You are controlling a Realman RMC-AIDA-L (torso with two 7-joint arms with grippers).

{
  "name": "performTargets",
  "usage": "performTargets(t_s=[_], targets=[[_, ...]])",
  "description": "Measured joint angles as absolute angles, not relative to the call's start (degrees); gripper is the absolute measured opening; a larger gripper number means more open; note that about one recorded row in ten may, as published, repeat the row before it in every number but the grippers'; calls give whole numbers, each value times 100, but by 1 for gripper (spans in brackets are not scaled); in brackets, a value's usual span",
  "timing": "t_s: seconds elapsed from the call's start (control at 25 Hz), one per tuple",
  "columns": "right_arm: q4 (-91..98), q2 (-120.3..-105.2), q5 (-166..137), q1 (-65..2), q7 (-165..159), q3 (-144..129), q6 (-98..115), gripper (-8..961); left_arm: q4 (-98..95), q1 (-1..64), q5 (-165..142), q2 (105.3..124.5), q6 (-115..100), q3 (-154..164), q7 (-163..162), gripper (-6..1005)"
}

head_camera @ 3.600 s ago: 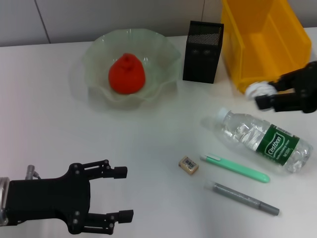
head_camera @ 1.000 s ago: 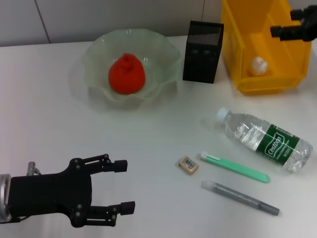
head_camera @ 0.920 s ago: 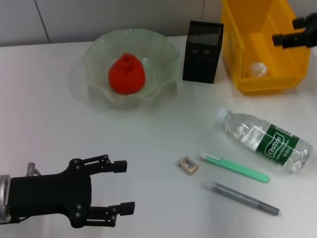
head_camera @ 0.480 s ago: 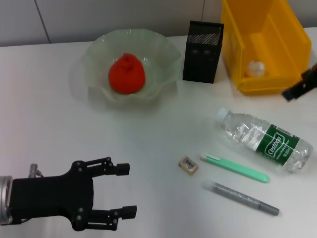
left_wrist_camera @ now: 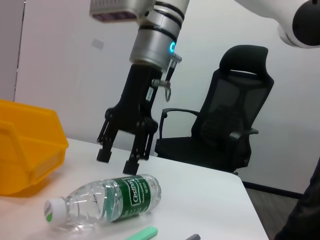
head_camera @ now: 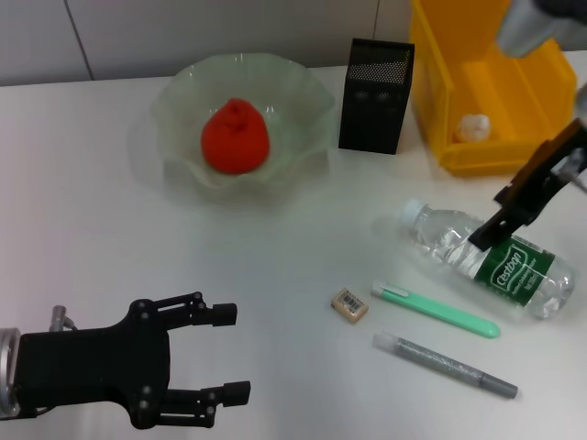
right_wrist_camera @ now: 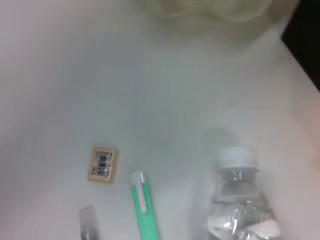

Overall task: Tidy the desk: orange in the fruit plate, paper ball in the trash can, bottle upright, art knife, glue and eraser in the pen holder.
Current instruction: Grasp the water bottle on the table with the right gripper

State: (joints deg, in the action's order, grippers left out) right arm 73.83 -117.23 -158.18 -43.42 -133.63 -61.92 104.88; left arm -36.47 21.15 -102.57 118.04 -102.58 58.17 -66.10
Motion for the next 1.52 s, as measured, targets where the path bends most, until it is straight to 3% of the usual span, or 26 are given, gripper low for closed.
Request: performTargets(t_s=[0.24,0.48,1.52], targets=[[7320,-11754,-15947,-4298,-13344,-6736,10160,761,-3647,2093,-10257,11790,-10257,5809,-6609,839],[7276,-11884,-16500,-4296,-13343,-6957,9935,762,-3647,2091,-10257,11796,-10233,5809,-6624,839],[5896,-11901,-16171,-4415,-13341,-6999,9010,767,-3647,2092,-10257,11795,-10191,5810,-6609,838]])
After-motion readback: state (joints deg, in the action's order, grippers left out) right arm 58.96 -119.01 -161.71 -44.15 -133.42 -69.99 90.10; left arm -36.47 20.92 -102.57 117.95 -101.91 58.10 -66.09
